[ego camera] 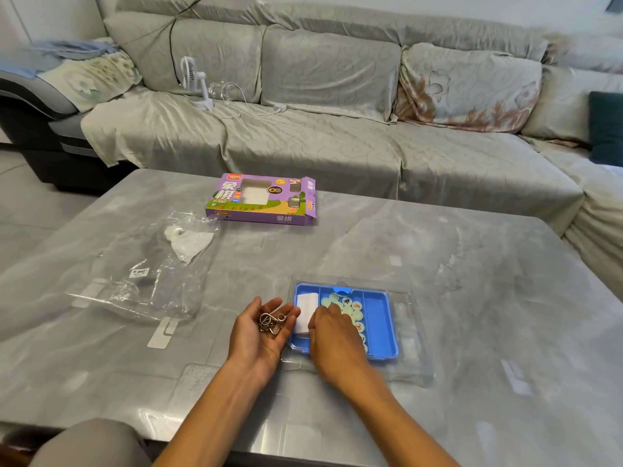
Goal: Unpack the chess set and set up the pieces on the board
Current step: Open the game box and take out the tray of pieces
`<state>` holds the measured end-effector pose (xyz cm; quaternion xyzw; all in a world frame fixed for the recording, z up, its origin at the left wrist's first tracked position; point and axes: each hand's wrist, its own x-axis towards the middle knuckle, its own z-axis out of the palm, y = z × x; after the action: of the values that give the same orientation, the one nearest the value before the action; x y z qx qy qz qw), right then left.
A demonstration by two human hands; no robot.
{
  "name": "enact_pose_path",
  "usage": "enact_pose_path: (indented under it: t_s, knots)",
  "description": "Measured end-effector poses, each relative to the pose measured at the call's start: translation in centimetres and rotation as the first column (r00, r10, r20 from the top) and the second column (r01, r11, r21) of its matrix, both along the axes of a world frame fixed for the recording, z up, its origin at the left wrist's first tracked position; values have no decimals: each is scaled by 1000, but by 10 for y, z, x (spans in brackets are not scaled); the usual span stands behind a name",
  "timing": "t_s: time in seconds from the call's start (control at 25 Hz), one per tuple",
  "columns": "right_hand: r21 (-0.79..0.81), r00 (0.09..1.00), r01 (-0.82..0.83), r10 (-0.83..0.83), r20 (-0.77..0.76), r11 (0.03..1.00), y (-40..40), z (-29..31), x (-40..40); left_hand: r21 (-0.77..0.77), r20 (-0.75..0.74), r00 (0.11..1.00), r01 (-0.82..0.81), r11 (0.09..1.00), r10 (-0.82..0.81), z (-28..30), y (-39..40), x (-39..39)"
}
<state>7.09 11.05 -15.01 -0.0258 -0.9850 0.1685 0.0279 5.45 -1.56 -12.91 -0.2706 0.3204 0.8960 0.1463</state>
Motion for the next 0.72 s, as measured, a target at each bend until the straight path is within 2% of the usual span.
enact_pose_path:
  t_s: [0.04, 0.16, 0.36, 0.44, 0.56, 0.64, 0.72]
  knots:
    - [71, 991, -30, 39, -130, 997, -1, -7, 10, -5, 2, 1000, 9, 1000, -9, 0, 0, 1]
    - [151, 920, -139, 184, -347, 979, 6, -33, 51, -16, -12, 999, 29, 999, -29, 1, 1, 3]
    - [314, 867, -254, 359, -347, 915, 27, -47, 80, -36, -13, 999, 29, 999, -29, -2, 2, 5]
    - [290, 852, -312, 402, -335, 905, 35, -37, 80, -37, -15, 999, 31, 999, -31, -2, 1, 7]
    - [229, 816, -351, 417, -400, 908, 45, -29, 77, -38, -23, 999, 24, 999, -25, -3, 1, 7]
    - [181, 813, -303, 353, -463, 936, 50, -32, 77, -40, -24, 999, 32, 999, -33, -3, 1, 7]
    - [101, 847, -190, 215, -486, 977, 59, -38, 83, -52, -25, 999, 43, 998, -44, -3, 2, 8]
